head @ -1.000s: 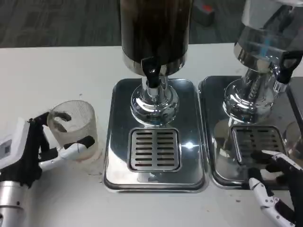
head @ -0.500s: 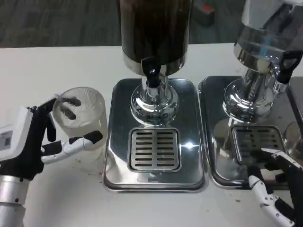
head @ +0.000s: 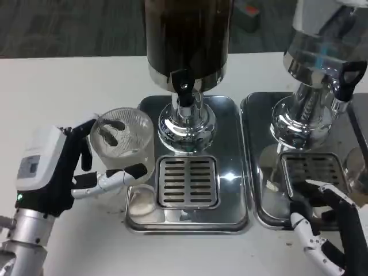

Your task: Grasp the cup under the faucet to collect the drink, then remove the cup.

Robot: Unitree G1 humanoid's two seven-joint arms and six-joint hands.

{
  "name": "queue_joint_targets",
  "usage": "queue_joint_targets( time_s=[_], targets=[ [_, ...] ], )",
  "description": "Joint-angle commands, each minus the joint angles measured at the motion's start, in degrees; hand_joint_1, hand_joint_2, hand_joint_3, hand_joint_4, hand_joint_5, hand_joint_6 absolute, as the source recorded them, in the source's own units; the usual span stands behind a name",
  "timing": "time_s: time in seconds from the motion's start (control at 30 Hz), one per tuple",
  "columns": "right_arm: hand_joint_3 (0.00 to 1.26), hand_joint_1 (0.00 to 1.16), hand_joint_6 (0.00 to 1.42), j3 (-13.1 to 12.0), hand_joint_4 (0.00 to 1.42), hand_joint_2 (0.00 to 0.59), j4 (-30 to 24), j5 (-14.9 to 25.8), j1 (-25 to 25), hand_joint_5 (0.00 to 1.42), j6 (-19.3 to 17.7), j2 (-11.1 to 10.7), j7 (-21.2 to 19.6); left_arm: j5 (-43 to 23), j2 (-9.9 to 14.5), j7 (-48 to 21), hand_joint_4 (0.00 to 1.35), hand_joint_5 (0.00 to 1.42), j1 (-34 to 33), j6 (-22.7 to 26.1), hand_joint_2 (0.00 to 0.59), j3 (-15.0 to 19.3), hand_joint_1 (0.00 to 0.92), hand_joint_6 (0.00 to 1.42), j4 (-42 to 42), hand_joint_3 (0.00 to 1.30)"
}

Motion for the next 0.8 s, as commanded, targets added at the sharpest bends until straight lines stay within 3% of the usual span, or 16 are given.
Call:
queue_joint_targets(
  time_s=[0.03,0.8],
  targets=[
    [0.40,0.31,0.47,0.85,0.35,0.429,-1.09,-0.62,0.50,0.37,0.17,1.33,-1.30,-0.06,-0.94,-0.71,1.02,1.18,-1.86,-0.02,0.111,-0.29,0.354,1.42,0.87,0.69],
    [0.40,0.31,0.47,4.76,0.35,0.430,-3.26,-2.12,0.24,0.37,0.01,5.05,-3.54,0.46,-4.74,-4.07,1.02,1.18,-9.35,2.35,0.107,-4.35,0.348,1.42,10.04,0.70]
  ],
)
